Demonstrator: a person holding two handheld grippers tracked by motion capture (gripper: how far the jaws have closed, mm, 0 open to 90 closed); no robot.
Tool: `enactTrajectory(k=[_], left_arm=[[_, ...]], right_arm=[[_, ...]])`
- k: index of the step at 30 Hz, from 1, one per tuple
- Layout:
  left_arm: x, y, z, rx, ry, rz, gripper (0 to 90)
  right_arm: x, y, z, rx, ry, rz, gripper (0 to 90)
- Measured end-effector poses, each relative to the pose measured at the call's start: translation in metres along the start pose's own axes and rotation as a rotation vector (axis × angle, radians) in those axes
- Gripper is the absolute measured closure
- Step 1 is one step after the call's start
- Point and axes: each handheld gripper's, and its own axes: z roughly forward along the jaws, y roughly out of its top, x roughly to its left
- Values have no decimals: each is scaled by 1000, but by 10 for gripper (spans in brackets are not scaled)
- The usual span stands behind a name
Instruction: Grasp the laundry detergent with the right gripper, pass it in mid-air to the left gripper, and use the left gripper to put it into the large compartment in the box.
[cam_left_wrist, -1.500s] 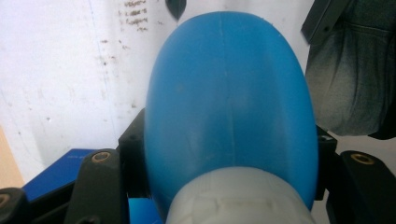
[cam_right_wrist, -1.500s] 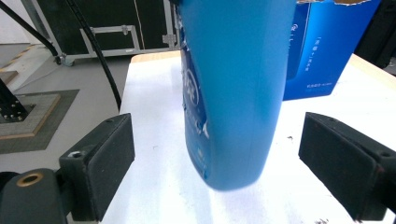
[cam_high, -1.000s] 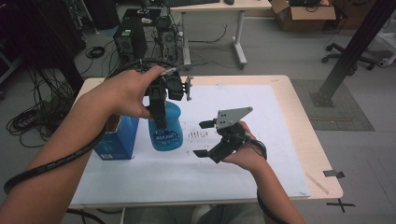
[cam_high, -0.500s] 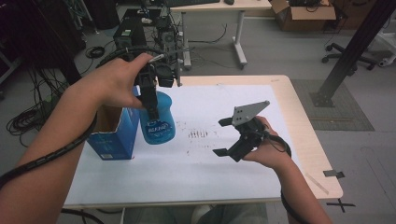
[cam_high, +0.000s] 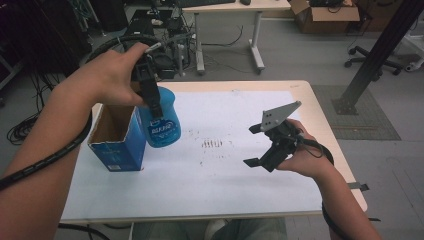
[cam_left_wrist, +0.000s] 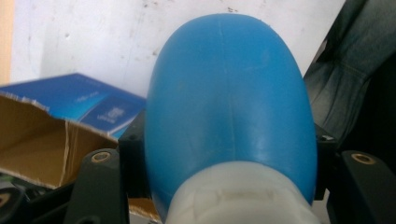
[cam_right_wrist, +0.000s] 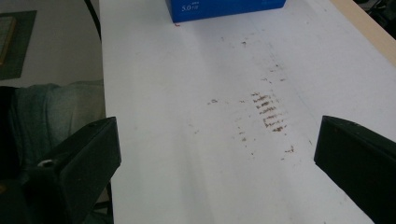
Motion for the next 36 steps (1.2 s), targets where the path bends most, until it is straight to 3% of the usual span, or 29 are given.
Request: enactTrajectory(k=[5,11,17,24,28,36], left_arm=[[5,-7,-9,-15,-13,-90,380],[10,-13,-19,-27,-14,-147,380],[18,-22,-28,-55,-28,-230,380],[25,-30,-37,-76,-44,-362,380],[28,-33,-41,-81,-28,-422,380],[37,-44,-46,-65,-16,-486,380]], right_arm=[[-1,1,-7,28,-4,0,5],[-3,3,-13,65,-3,1,5],[-4,5,-18,117,-7,0,4],[-6,4,-22,139,-12,1,4],[-6,5,-23,147,-8,1,4],[-7,7,-21,189,14,-1,1]])
